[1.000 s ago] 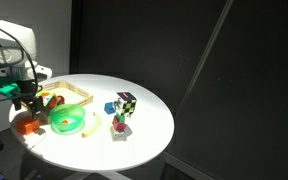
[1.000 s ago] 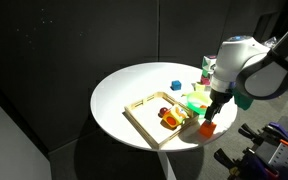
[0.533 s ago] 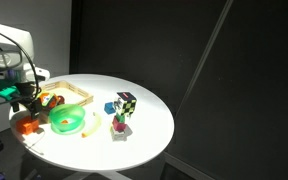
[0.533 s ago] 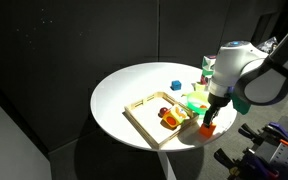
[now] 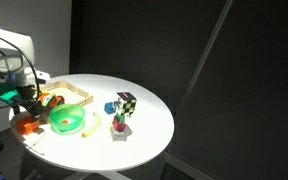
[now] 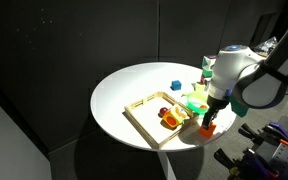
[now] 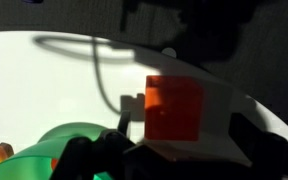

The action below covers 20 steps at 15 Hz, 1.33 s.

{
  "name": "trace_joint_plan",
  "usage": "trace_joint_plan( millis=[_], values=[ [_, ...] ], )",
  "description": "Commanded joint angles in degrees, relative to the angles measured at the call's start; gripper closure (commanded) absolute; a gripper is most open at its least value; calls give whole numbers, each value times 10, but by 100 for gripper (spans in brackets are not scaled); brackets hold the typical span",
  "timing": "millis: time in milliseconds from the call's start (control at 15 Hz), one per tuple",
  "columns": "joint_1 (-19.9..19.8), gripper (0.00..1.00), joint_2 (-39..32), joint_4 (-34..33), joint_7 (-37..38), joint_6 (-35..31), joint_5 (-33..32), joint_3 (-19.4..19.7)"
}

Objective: Move the orange block to the right

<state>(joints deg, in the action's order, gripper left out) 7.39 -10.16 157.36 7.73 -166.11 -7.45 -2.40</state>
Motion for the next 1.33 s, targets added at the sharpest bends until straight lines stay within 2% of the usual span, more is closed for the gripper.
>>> trace_joint_plan(
  millis=[0,933,1000,1067,1133,1267],
  values=[
    [6,0,-15,-7,-2,-15,-14,12],
    [11,0,-45,-14,-14,-23,-9,25],
    [11,25,-46,-15,-14,-21,-8,25],
    [11,27,-47,-16,-14,-21,-8,25],
    [11,34,-47,-16,-15,-20,-7,25],
    [11,53,-50,-18,-16,-20,-7,25]
  ],
)
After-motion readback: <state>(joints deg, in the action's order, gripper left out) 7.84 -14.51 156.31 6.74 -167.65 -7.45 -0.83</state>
